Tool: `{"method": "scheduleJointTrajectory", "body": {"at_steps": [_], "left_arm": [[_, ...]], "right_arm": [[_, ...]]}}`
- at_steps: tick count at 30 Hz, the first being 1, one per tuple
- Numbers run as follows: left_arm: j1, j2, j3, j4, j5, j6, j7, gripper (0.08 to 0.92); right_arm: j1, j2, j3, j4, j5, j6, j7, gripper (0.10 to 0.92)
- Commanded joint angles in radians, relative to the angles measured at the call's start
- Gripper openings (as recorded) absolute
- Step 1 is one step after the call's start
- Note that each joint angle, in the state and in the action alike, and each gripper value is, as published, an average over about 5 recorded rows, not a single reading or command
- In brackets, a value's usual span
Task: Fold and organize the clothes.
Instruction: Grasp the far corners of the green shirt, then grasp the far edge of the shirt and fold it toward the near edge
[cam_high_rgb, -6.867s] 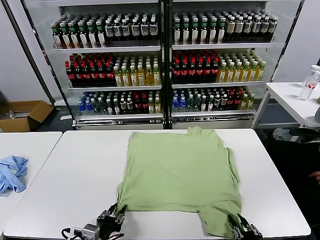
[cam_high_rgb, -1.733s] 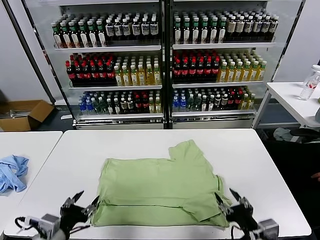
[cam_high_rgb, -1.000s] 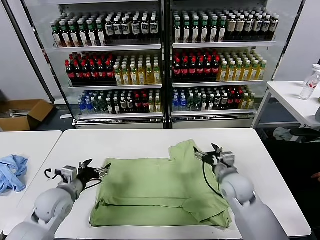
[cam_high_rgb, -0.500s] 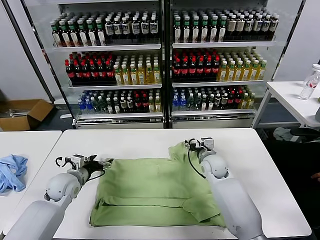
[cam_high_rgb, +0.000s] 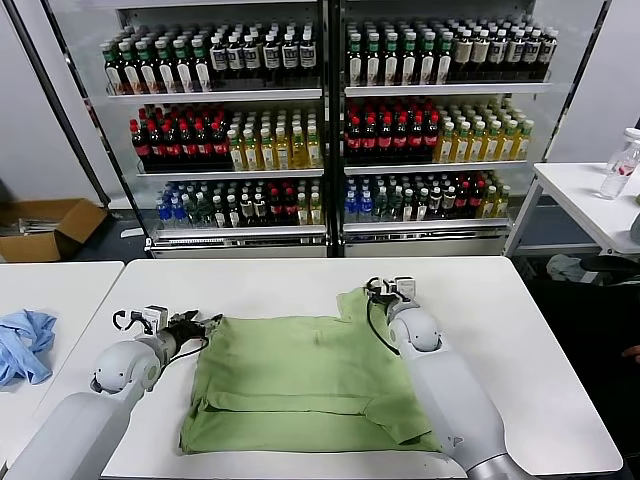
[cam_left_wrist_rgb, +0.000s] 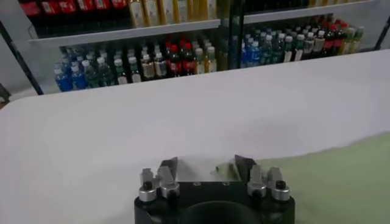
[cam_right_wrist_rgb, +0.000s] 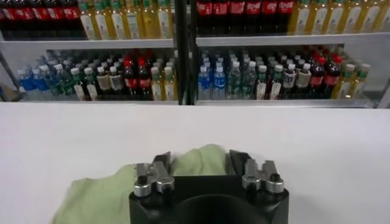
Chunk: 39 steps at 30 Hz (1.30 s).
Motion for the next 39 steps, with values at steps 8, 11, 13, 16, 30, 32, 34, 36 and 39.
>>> {"method": "scheduleJointTrajectory", "body": {"at_steps": [8, 11, 13, 16, 30, 32, 34, 36, 39], "left_arm": [[0.06, -0.01, -0.043, -0.04, -0.05, -0.052, 0.012, 0.343], [0.097, 0.006, -0.075, -0.094, -0.08, -0.088, 0.006, 0.256], [0.134, 0.024, -0.104, -0.148, -0.111, -0.105, -0.002, 0.195], [0.213, 0.059, -0.151, -0.242, -0.151, -0.128, -0.016, 0.119], [0.263, 0.015, -0.15, -0.272, -0.072, -0.164, -0.063, 0.084], [0.213, -0.008, -0.119, -0.216, -0.037, -0.17, -0.087, 0.112], [0.159, -0.026, -0.093, -0.16, -0.029, -0.159, -0.117, 0.155], [0.115, -0.037, -0.069, -0.113, -0.027, -0.134, -0.14, 0.215], [0.071, -0.039, -0.037, -0.063, -0.015, -0.082, -0.159, 0.302]], "right_arm": [[-0.023, -0.027, -0.005, 0.118, 0.052, 0.047, -0.01, 0.273], [-0.083, -0.077, -0.002, 0.283, 0.123, 0.013, 0.012, 0.187], [-0.137, -0.118, 0.01, 0.414, 0.172, -0.017, 0.029, 0.137], [-0.223, -0.178, 0.044, 0.585, 0.22, -0.051, 0.047, 0.106], [-0.563, -0.287, 0.127, 0.872, 0.191, -0.061, 0.037, 0.105], [-0.571, -0.283, 0.124, 0.871, 0.178, -0.059, 0.034, 0.105], [-0.576, -0.28, 0.123, 0.867, 0.169, -0.057, 0.032, 0.105], [-0.581, -0.278, 0.122, 0.863, 0.16, -0.055, 0.03, 0.105], [-0.586, -0.276, 0.118, 0.857, 0.146, -0.053, 0.027, 0.105]]}}
